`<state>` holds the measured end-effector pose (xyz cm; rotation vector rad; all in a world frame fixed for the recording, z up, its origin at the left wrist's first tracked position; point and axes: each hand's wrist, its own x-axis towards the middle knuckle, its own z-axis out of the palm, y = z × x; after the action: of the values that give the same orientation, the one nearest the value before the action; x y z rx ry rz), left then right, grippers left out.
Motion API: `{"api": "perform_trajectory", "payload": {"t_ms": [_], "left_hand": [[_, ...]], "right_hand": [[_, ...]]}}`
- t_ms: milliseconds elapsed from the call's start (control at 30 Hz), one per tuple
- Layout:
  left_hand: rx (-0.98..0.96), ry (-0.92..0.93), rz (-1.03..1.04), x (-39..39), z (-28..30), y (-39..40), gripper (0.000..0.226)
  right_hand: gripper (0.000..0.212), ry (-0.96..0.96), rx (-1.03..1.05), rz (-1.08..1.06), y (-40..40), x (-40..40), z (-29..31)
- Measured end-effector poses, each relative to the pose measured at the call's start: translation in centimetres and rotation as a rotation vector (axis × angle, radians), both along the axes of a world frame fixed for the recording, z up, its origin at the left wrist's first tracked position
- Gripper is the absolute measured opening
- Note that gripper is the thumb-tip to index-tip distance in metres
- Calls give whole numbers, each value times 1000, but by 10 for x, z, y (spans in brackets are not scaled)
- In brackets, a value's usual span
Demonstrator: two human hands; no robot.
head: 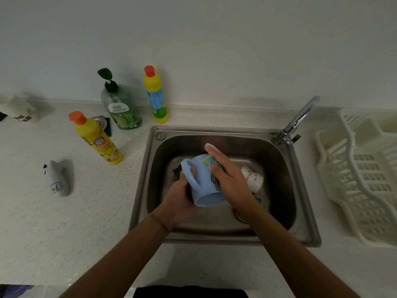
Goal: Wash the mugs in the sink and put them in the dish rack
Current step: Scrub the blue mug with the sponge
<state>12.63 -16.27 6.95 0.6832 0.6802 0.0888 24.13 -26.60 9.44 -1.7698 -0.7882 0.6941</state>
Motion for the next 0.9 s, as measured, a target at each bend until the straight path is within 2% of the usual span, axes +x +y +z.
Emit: {"api": "perform_trajectory", "payload": {"t_ms": [33,133,200,267,300,400,467,500,600,733,900], "left_hand": [[64,30,2,3,4,-3,40],[96,4,-21,5,3,-3,47],[78,1,22,9,5,-3,71],[62,6,57,14,11,-4,105],[34,14,87,15,12,-3,111],[-89,3,195,19,11,5,81],[-96,-25,228,19,13,12,54],[-113,-20,245,18,16,13,48],[-187,-44,268,22,21,17,53],[-235,-15,260,32,26,17,69],[-290,-21,324,32,40,25,53]], "right_hand": [[45,32,0,-1,0,1,1],[43,59,-1,-31,3,0,6],[42,34,16,-62,5,-5,8],[44,-44,5,-105,5,-11,6],[45,-83,-8,-129,5,-14,5],[47,-157,34,-153,-1,-27,5],[49,-269,60,-95,-5,-34,6],[52,-352,53,-56,-5,-36,5],[61,-613,14,7,-2,-40,-5],[62,-798,-2,38,3,-39,-18],[61,-907,-88,39,-9,-25,-21]]}}
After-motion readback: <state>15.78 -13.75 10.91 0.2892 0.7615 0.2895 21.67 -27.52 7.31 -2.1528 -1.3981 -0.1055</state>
